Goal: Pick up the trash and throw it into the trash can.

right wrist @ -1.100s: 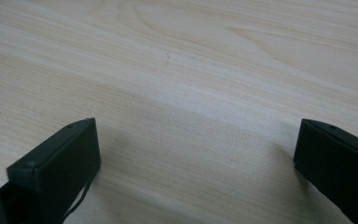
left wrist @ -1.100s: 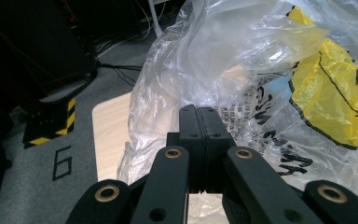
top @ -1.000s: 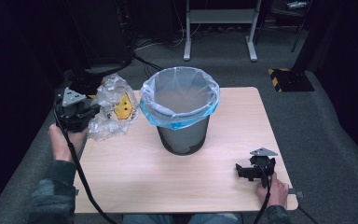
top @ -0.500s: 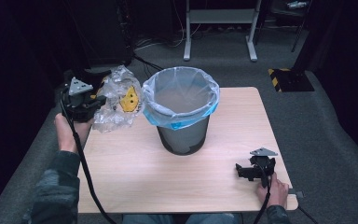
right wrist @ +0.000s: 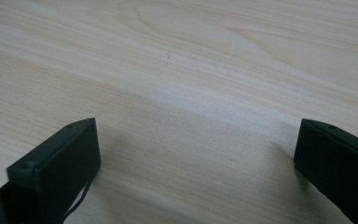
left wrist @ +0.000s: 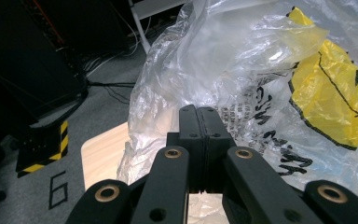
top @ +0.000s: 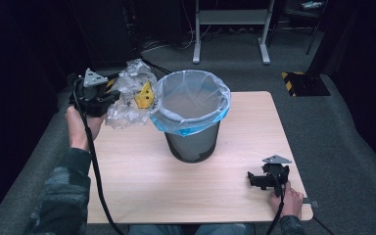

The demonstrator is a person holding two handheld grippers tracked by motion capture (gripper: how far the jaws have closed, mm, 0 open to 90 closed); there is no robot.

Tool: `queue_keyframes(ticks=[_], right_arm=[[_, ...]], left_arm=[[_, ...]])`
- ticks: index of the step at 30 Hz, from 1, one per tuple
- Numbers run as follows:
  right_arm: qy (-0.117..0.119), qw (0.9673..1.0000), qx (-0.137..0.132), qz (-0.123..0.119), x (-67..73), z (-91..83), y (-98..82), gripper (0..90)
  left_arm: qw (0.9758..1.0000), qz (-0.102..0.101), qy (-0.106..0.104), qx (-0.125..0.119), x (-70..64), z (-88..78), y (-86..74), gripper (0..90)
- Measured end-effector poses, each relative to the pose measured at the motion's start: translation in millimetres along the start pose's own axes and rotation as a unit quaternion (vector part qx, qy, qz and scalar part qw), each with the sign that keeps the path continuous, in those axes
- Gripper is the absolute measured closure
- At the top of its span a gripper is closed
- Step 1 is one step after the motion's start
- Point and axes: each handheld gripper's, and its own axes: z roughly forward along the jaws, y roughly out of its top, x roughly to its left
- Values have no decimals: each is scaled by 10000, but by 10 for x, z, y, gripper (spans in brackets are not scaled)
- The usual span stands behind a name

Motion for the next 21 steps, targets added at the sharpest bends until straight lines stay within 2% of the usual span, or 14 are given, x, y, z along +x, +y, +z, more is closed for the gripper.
queue_keyframes(ticks=[10,14,21], right_arm=[[5,10000,5,-14,-2,-2,0,0],[2,10000,4,-14,-2,-2,0,0],[2,10000,4,-15,-2,-2,0,0]], left_arm=[[9998,166,-133,-21,-152,171,226,891],[9993,274,-241,40,-264,320,340,891],[9988,371,-322,92,-399,472,451,891]])
